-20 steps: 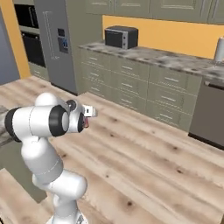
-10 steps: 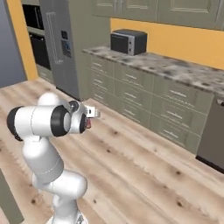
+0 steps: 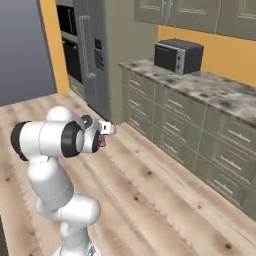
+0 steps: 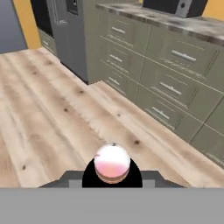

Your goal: Place the large bottle from the dining counter next to the other large bottle outside the sink, and place the small bottle from the dining counter next to the other small bottle inside the sink.

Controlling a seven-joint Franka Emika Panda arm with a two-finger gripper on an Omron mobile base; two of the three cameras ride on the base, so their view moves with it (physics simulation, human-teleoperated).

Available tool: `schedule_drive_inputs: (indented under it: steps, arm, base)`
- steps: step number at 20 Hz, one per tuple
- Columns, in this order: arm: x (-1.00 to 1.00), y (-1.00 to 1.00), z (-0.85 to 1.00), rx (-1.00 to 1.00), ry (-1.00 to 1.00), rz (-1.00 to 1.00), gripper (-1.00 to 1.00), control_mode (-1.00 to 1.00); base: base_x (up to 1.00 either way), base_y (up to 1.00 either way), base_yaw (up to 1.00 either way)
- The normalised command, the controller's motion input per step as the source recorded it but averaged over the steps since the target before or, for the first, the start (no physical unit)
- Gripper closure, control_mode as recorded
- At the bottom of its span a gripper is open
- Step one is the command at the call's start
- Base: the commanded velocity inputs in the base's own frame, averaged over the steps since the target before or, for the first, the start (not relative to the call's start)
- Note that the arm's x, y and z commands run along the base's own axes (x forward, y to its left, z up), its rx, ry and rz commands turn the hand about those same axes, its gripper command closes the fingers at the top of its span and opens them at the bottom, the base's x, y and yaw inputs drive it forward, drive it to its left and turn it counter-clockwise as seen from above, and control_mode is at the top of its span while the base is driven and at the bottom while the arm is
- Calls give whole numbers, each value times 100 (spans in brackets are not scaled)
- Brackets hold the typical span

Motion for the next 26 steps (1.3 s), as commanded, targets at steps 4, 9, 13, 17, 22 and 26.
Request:
schedule_drive_inputs:
  steps: [4,9,13,17,22,26]
  arm:
    - [0,0,0,0,0,0,100,100]
    - [0,0,0,0,0,0,100,100]
    - [0,0,0,0,0,0,100,100]
    - [0,0,0,0,0,0,100,100]
    - [0,0,0,0,0,0,100,100]
    - [0,0,0,0,0,0,100,100]
  base:
    - [100,3,37]
    - [100,18,40]
    - [100,23,42]
    - [100,13,38]
    - [100,0,31]
    - [100,0,27]
